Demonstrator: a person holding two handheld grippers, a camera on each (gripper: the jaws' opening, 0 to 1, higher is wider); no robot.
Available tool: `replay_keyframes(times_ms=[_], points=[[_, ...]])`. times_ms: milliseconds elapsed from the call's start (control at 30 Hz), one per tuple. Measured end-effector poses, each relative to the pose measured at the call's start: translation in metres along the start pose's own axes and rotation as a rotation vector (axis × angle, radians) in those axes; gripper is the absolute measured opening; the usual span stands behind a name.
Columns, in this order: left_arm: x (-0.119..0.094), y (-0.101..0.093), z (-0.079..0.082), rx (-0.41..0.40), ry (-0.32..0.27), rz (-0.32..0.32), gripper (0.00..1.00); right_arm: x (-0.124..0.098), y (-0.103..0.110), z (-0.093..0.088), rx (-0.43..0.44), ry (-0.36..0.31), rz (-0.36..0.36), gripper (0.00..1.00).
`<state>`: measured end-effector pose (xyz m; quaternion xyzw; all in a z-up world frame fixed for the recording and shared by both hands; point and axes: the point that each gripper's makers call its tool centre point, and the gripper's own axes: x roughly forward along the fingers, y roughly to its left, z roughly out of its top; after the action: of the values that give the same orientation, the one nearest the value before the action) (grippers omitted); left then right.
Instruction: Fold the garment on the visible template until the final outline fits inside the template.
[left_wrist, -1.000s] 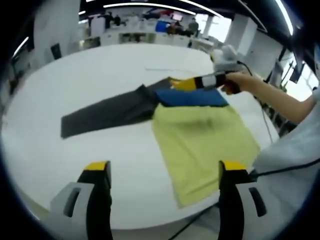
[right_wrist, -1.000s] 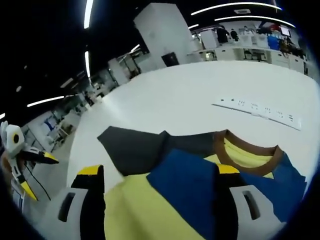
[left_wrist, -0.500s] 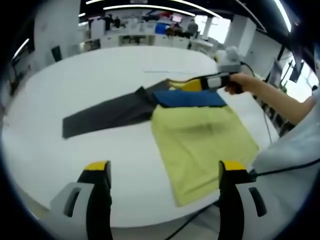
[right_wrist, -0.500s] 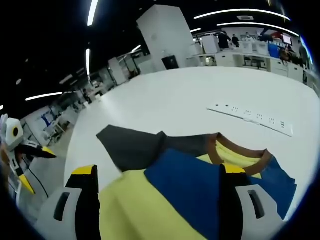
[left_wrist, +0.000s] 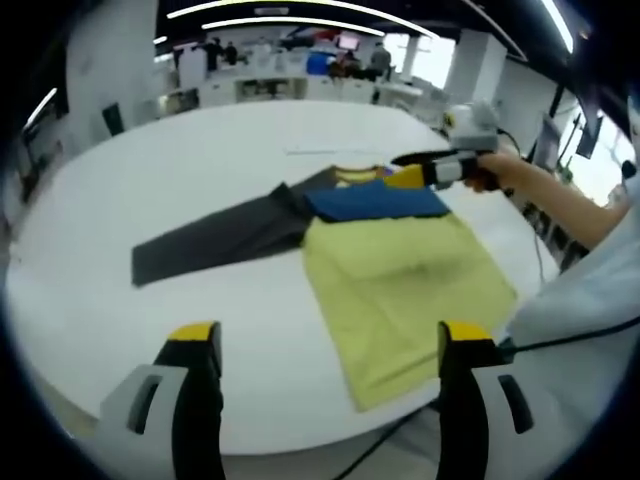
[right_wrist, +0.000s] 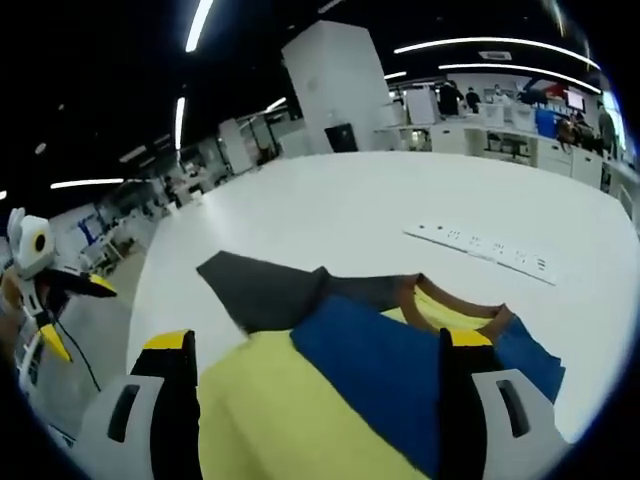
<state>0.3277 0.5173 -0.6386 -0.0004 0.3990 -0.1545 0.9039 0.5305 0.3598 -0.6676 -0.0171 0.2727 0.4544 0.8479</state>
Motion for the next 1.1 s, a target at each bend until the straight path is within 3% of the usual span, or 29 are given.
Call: replay_keyframes(times_ms=[533, 833, 1100], points=[[-0.008, 0.013, 0.013, 0.048, -0.025, 0.035, 0.86, -0.035, 0.006, -0.012, -0.025, 0.006, -0.006, 1.0], [-0.003, 0.017, 0.021, 0.071, -0.027, 0.015, 0.86, -0.06, 0.016, -0.026, -0.017, 0.002, -0.019, 1.0], [0.0, 0.015, 0.024, 0.081, -0.029, -0.002, 0.86, -0.083, 0.019, -0.028, 0.001, -0.028, -0.05, 1.0]])
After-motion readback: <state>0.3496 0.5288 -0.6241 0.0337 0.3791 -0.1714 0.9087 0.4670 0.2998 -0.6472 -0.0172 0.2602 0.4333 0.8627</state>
